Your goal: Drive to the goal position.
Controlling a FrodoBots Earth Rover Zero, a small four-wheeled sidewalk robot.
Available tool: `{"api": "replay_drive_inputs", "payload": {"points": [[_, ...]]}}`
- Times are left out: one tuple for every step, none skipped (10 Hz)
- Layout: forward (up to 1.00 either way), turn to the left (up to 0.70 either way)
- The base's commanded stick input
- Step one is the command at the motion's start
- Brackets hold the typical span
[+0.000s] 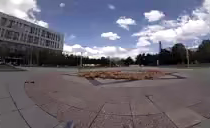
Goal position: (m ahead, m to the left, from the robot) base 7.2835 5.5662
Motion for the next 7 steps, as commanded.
{"api": "replay_drive_inputs", "payload": {"points": [[0.70,0.00],[0.70,0.00],[0.70,0.00],[0.70,0.00],[0.70,0.00],[0.70,0.00],[0.70,0.00]]}}
